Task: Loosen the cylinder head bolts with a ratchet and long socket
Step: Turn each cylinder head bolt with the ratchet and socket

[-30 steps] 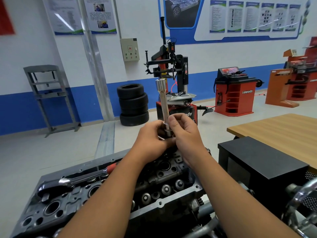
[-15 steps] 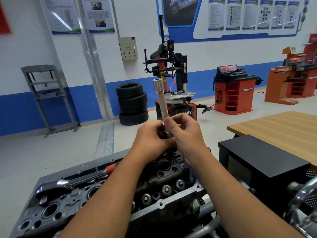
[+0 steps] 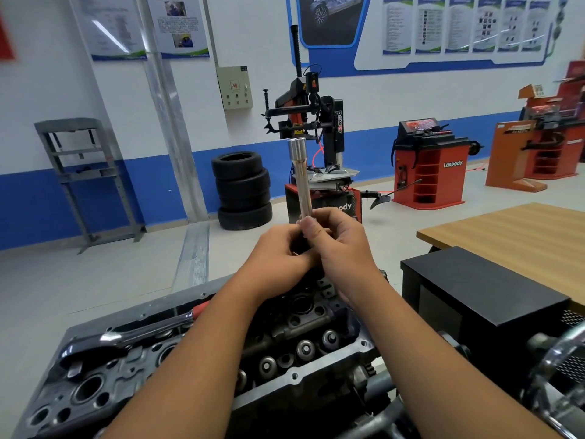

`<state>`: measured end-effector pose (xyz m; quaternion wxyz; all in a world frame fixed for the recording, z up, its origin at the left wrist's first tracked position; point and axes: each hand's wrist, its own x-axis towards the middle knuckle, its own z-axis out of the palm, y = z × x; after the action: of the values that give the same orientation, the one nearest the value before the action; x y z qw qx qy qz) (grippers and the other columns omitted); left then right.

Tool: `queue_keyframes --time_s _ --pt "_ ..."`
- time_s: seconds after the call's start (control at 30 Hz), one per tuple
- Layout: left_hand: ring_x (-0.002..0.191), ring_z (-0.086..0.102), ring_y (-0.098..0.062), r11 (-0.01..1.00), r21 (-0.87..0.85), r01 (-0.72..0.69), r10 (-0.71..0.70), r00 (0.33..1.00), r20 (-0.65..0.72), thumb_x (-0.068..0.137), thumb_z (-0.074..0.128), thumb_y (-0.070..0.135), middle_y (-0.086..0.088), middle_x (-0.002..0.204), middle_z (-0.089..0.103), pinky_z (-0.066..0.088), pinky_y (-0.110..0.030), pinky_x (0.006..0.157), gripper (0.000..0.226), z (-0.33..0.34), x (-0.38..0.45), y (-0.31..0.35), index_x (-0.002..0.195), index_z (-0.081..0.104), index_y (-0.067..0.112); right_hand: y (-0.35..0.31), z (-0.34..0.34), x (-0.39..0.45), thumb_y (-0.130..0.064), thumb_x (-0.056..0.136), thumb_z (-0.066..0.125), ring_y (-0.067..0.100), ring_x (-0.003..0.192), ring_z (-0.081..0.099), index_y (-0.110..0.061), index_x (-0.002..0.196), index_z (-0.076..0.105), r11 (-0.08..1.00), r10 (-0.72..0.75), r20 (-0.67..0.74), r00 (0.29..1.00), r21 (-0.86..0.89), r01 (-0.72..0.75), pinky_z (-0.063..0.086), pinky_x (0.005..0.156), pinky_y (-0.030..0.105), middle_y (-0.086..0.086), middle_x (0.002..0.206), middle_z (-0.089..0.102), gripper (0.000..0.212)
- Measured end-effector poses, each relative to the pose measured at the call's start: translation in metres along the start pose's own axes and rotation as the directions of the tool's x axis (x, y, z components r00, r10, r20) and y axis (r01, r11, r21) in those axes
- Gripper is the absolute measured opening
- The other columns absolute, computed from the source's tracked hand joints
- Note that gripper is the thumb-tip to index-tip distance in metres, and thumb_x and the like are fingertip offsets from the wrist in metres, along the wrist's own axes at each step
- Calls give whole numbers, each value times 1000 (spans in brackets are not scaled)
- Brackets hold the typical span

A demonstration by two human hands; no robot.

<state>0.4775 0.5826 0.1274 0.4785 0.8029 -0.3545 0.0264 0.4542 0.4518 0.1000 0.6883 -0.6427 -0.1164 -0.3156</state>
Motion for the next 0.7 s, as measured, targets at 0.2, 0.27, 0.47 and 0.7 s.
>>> queue_keyframes --time_s 0.2,0.27,0.47,0.7 --pt "102 76 -26 1000 -5 27 -27 998 -55 88 81 5 -9 104 80 60 -50 95 29 2 0 1 116 76 11 -2 3 -1 -45 88 68 8 84 72 -33 90 73 999 20 29 999 26 -21 58 75 26 -7 87 75 14" --pt "100 76 -25 1000 -2 30 -30 996 -87 83 86 7 -6 101 80 61 -50 92 34 1 0 1 114 79 18 -2 2 -1 -54 77 74 10 79 71 -29 89 70 1000 18 2 1000 18 -18 60 74 30 -5 83 74 29" --pt "104 76 -25 996 -95 -5 3 1000 -21 92 73 -7 -13 106 79 62 -39 93 24 -1 -1 -1 114 73 1 -5 2 -1 -44 95 55 12 85 73 -34 86 76 1000 18 15 1000 21 -19 61 76 28 -5 84 75 25" --pt "101 77 -23 998 -63 4 -10 996 -91 83 88 9 -6 104 80 63 -46 91 36 -1 -1 -1 116 76 14 -5 1 -2 -53 85 71 13 84 76 -36 87 71 1000 23 17 1000 15 -23 62 72 30 -4 87 76 17"
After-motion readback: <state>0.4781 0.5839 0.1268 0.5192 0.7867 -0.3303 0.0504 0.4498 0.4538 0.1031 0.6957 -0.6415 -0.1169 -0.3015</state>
